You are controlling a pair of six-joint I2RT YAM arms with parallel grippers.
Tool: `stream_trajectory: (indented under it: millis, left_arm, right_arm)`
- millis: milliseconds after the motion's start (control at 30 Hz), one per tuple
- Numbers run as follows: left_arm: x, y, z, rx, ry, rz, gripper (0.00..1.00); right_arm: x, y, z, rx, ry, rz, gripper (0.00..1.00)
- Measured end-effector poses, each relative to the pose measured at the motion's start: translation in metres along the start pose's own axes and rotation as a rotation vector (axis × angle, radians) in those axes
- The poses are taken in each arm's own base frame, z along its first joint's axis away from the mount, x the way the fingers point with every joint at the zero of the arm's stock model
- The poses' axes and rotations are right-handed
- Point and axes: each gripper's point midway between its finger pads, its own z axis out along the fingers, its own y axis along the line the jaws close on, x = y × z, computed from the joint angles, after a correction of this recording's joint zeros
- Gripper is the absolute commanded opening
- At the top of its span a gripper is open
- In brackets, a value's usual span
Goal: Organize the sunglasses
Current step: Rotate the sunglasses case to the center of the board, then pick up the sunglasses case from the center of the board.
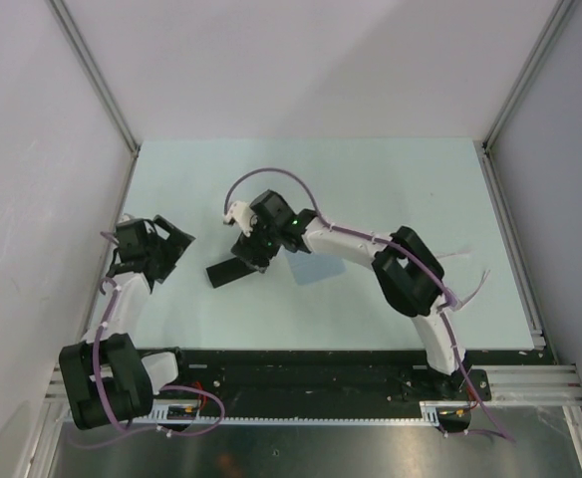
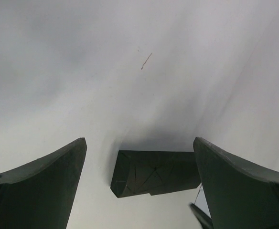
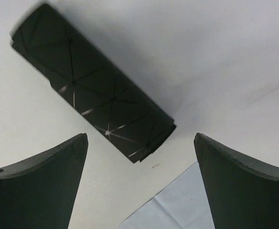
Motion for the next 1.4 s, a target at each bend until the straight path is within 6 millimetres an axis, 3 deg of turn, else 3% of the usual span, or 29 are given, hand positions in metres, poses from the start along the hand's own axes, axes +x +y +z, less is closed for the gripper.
stream_trajectory:
  millis: [167,267,567,767,933,1167,1300,1400]
  left_arm:
    - [-0.001,0.002,-0.002,0.005,0.013,-0.012,1.0]
    - [0.001,0.004,-0.003,0.005,0.027,-0.006,1.0]
    - [0.001,0.005,-0.008,0.012,0.027,0.022,1.0]
    - [0.002,0.005,-0.009,0.012,0.032,0.035,1.0]
    - [0.002,0.006,-0.01,0.011,0.033,0.047,1.0]
    - [0.001,0.005,-0.012,0.019,0.026,0.052,1.0]
    - [0.001,0.002,-0.014,0.032,0.027,0.054,1.0]
    - [0.003,0.001,-0.015,0.038,0.033,0.062,1.0]
  right_arm:
    - [0.032,0.018,0.018,-0.043,0.087,-0.208,1.0]
    - [0.031,0.024,0.02,-0.063,0.083,-0.3,1.0]
    - [0.029,0.016,0.047,-0.073,0.084,-0.436,1.0]
    - [0.021,0.012,0.057,-0.11,0.055,-0.416,0.97]
    - [0.033,0.009,0.052,-0.178,0.07,-0.356,0.96]
    - [0.05,0.019,0.043,-0.245,0.122,-0.308,0.72]
    - [0.055,0.029,0.038,-0.245,0.132,-0.276,0.73]
    - [0.058,0.035,0.034,-0.226,0.13,-0.263,0.82]
